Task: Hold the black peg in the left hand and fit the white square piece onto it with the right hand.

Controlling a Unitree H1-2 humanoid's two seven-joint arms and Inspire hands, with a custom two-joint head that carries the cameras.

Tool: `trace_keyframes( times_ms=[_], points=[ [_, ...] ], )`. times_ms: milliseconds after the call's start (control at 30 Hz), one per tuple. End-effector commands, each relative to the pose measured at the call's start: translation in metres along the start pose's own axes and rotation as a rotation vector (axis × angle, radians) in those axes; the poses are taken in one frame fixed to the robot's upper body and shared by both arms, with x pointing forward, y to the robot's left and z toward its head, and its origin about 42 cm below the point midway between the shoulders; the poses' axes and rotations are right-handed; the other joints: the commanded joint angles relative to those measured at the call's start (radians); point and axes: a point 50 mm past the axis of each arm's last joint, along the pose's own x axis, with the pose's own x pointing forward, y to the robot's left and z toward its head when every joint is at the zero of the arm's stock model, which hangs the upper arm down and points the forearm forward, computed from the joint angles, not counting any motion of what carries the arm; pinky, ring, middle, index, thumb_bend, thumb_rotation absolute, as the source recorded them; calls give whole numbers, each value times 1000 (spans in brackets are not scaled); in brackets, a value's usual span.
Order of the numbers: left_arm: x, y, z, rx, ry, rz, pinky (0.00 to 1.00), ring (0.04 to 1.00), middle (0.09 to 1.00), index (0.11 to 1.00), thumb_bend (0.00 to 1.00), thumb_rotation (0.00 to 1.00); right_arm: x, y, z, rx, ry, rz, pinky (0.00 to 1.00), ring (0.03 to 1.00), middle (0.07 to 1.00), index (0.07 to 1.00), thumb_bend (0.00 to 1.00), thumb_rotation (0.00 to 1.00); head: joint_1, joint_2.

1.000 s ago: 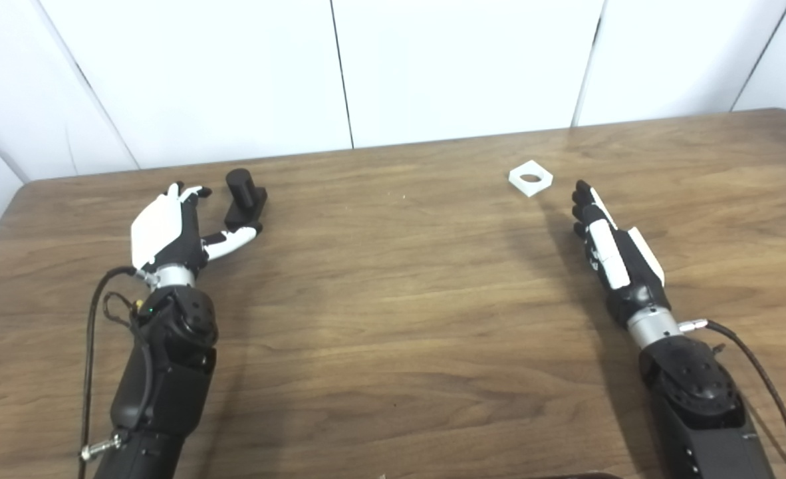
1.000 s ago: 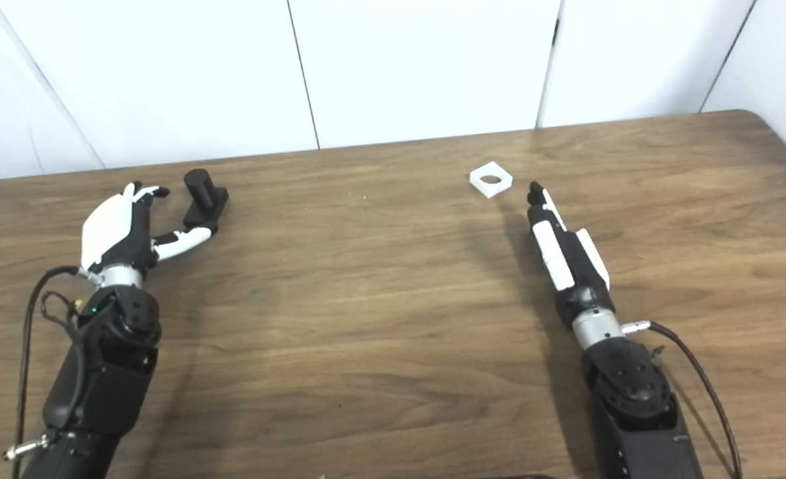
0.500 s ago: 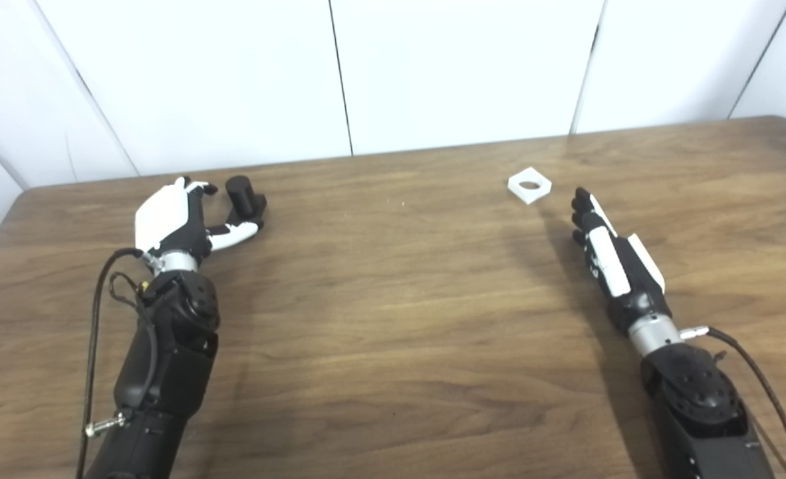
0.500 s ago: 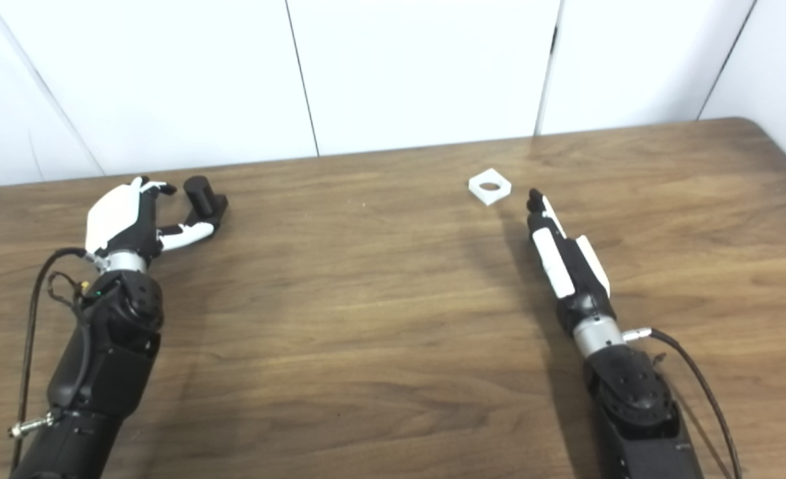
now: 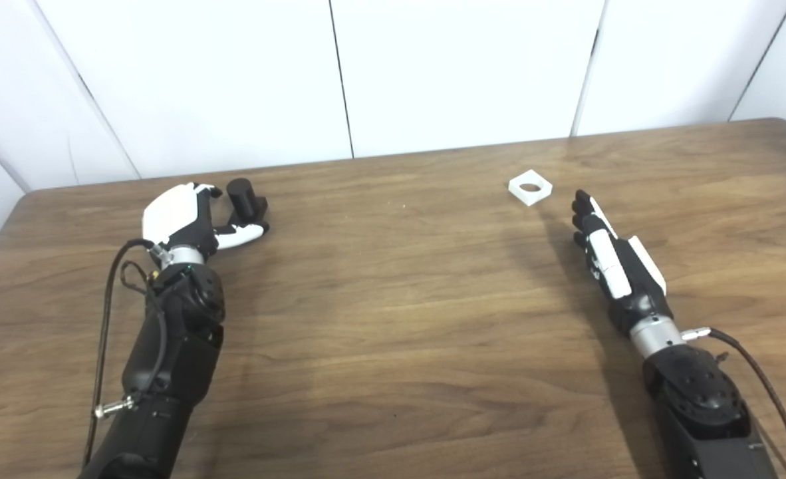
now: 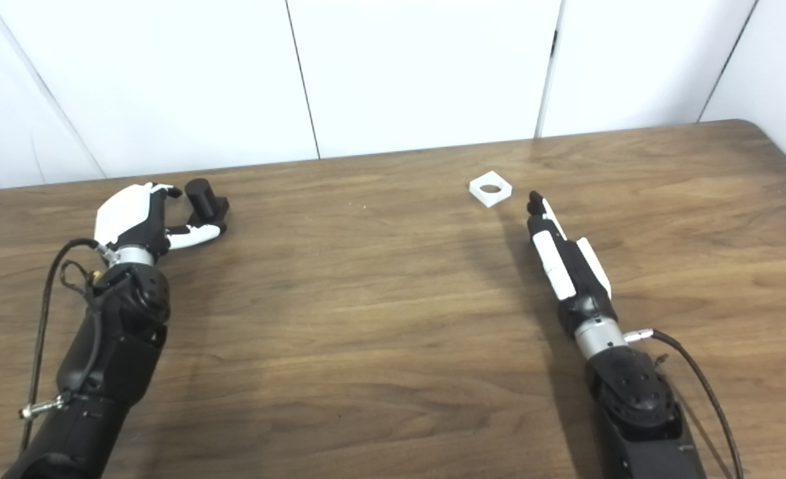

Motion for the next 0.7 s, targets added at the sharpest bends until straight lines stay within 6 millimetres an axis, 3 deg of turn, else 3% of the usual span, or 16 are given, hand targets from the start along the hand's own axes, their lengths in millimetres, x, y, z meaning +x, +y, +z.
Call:
trace_keyframes(
  times_ms=[0,667],
  points=[
    [12,31,18,15,-38,90,959,991,952,811,788,514,4,-3,11,1,-37,7,1000,1000,1000,1000,598,1000,1,1],
    [16,26,22,70,-45,59,955,983,939,743,797,464,3,-7,14,40,-54,-11,1000,1000,1000,1000,595,1000,-2,8]
  ],
)
